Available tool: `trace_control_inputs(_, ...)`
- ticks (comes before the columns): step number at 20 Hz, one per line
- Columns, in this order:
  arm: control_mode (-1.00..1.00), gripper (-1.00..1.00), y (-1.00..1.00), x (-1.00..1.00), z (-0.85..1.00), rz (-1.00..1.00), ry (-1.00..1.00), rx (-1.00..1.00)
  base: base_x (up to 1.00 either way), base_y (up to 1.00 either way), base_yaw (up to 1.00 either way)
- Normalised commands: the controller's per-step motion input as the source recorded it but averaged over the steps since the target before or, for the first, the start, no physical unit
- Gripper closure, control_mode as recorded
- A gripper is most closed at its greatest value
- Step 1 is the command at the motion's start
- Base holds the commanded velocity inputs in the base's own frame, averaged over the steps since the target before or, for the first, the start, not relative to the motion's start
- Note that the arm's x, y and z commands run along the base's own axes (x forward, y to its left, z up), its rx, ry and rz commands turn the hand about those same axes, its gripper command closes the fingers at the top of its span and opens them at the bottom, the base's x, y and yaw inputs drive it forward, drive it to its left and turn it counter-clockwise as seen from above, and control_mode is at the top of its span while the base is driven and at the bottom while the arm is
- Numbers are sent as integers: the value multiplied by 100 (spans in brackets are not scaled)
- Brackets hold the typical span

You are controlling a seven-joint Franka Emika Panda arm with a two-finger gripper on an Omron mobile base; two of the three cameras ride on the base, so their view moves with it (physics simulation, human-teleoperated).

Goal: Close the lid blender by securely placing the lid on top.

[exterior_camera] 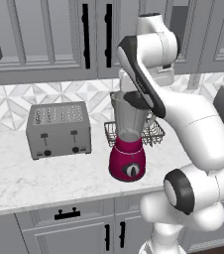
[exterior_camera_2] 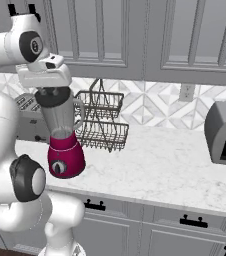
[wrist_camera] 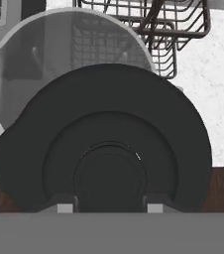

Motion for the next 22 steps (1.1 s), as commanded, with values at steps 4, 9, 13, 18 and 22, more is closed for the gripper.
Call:
trace_control_inputs(4, -100, 100, 13, 46, 5, 0, 0, 6, 0, 0, 0)
trace_control_inputs(9, -100, 100, 37, 44, 2, 0, 0, 3, 0, 0, 0)
trace_control_inputs(13, -100, 100, 10, 31, 0, 0, 0, 0, 0, 0, 0)
trace_control_inputs(18, -100, 100, 0, 7, -10, 0, -9, 0, 0, 0, 0)
trace_control_inputs(22, -100, 100, 0, 3, -18, 0, -15, 0, 0, 0, 0)
